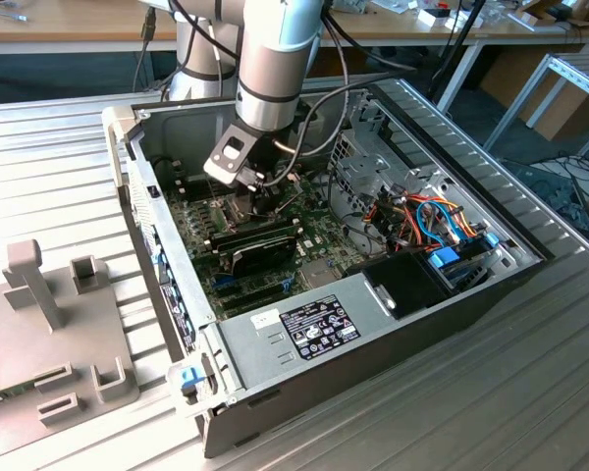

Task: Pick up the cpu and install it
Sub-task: 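Place the cpu into insertion slot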

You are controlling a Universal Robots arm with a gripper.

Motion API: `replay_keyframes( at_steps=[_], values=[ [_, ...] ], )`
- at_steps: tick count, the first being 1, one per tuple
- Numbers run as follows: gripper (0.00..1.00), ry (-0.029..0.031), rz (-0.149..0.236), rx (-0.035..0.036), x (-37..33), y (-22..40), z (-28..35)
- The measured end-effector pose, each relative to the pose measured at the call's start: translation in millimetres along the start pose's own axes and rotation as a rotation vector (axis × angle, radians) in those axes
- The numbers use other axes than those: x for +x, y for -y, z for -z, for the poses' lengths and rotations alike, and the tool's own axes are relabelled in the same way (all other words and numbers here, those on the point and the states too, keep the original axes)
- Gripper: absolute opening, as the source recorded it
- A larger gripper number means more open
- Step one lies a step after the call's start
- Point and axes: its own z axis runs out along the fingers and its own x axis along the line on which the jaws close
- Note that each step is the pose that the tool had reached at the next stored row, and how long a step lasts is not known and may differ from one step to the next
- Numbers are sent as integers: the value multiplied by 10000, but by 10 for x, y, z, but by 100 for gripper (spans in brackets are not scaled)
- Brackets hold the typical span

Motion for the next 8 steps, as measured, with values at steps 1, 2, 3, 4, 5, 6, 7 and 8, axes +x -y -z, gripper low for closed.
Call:
replay_keyframes(
  at_steps=[1,2,3,4,5,6,7,8],
  values=[
    [55,0,1,0,0,0,0],
    [55,-1,1,-1,0,0,-3],
    [55,-4,1,-3,1,-1,-8],
    [55,-2,1,-1,0,0,-8],
    [55,-2,1,-1,0,0,-10],
    [55,-3,2,-2,0,0,-19],
    [55,-3,2,-1,0,0,-23],
    [55,-1,3,0,-1,1,-27]
  ],
)
